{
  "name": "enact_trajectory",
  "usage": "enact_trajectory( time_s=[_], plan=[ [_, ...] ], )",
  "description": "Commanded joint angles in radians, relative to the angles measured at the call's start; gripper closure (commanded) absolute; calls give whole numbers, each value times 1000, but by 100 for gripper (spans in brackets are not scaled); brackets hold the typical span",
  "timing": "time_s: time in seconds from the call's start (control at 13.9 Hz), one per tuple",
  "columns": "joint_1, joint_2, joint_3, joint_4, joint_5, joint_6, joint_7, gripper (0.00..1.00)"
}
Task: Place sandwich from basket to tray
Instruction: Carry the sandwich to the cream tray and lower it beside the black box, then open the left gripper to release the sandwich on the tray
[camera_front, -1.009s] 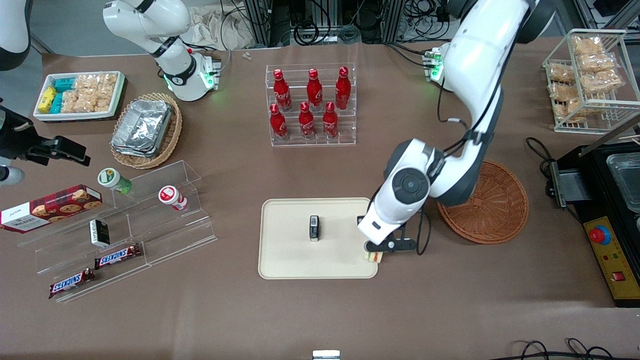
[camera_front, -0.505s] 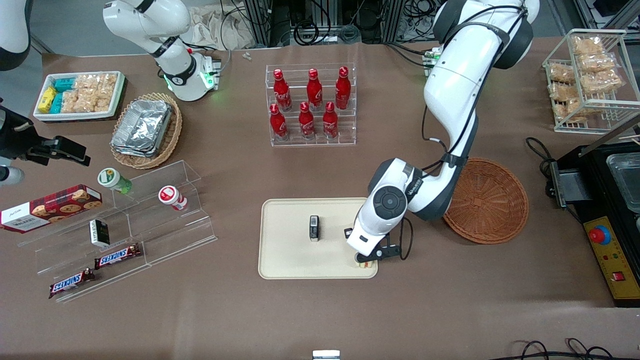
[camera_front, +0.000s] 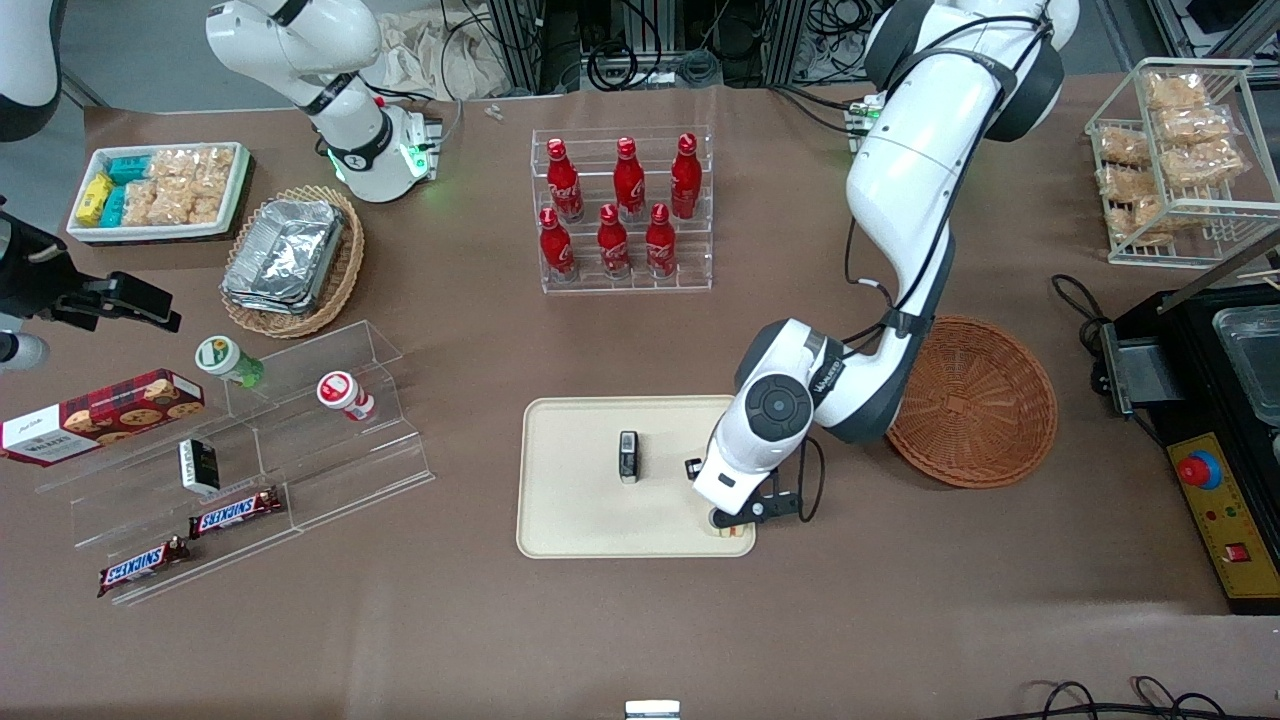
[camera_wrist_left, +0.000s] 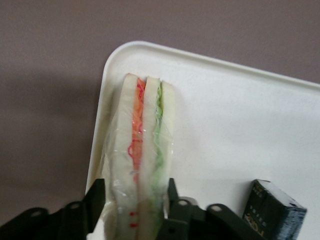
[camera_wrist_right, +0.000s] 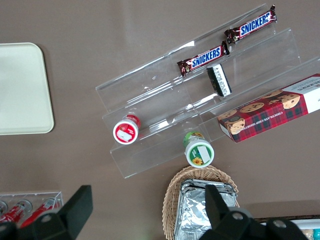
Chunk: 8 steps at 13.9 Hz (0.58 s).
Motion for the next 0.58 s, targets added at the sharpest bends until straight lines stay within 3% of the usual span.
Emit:
enact_trajectory(
  time_s=[0.0, 0.29, 0.5],
  plan=[
    [-6, -46, 14, 13, 18, -33, -25, 0],
    [30, -200, 32, -12, 18, -169, -13, 0],
    [159, -361, 34, -18, 15, -425, 101, 0]
  ],
)
